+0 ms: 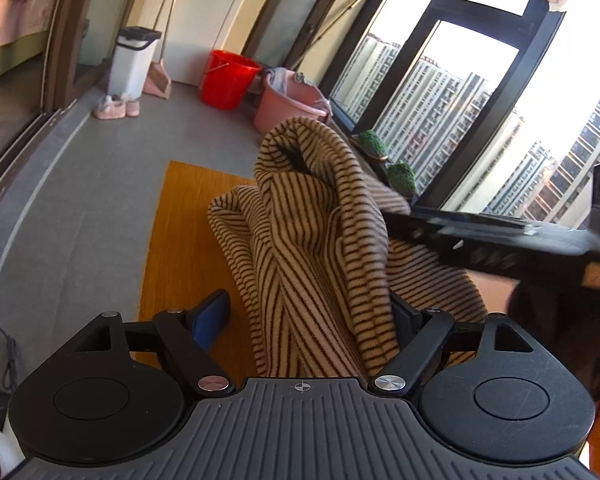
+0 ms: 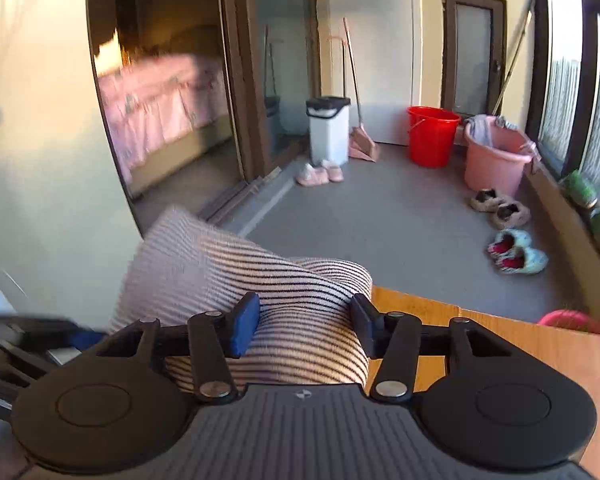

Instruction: Fold clothes

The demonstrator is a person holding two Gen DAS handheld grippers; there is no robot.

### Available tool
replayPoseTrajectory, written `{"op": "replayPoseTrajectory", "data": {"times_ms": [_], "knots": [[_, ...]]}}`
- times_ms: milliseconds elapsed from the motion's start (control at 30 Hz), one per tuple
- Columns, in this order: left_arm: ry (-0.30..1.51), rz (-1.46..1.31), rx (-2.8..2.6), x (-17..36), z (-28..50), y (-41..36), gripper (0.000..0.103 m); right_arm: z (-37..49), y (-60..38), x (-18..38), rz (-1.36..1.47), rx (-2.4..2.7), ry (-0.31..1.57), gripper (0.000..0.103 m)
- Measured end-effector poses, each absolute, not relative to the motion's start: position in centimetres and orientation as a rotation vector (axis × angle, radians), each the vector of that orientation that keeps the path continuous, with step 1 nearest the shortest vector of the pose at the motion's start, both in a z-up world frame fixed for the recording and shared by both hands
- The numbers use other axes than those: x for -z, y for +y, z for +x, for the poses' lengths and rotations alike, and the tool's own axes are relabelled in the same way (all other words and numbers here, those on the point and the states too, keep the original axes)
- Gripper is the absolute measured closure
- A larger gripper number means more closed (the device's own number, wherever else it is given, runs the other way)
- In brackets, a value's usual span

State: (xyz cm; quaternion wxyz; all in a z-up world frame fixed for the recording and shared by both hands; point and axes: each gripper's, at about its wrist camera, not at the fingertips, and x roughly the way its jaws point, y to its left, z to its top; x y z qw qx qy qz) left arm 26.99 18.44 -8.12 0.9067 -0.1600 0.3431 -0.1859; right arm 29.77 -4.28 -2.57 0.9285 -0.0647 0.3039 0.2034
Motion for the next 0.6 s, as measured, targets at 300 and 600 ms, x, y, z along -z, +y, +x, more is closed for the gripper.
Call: {"op": "replayPoseTrajectory", "data": {"times_ms": [300, 600], "knots": [[0.683, -0.335, 0.369, 8.2, 26.4, 18.5, 0.014, 24.9, -5.1, 1.5, -0.175, -0.447, 0.556, 0.048], [0.66, -0.354, 0.331, 7.9, 25.2, 18.5, 0.009, 25.4, -6.7, 3.9, -0.118, -0.39, 0.611, 0.025]]}}
